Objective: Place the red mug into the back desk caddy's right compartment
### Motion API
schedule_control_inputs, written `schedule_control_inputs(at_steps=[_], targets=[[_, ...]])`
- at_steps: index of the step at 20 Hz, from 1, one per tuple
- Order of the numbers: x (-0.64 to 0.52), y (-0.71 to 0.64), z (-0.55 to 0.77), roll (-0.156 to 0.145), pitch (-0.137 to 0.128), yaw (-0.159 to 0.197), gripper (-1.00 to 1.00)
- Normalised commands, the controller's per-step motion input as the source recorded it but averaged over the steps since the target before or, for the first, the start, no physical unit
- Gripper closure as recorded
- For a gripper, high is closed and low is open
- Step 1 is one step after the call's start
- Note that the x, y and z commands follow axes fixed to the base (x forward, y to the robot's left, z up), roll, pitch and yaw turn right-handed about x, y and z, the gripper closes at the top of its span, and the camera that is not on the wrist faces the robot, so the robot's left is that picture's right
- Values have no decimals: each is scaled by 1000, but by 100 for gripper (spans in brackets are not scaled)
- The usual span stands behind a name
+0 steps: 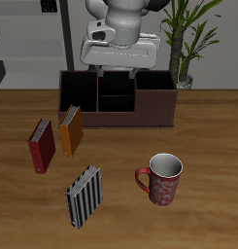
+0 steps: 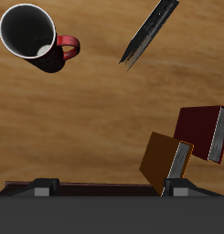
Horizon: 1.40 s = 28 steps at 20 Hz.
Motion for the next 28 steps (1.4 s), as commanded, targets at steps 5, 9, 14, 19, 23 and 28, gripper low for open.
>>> schedule_control_inputs(at_steps=[5, 9, 14, 19, 23, 28], targets=[[56, -30, 34, -21, -2, -39, -100], [112, 46, 109, -38, -20, -47, -100], [234, 336, 64, -54, -4, -41, -100], [135, 600, 52, 11, -25, 13, -100], [171, 429, -2, 22, 5, 2, -100], [300, 445, -182, 7, -3, 43, -100]])
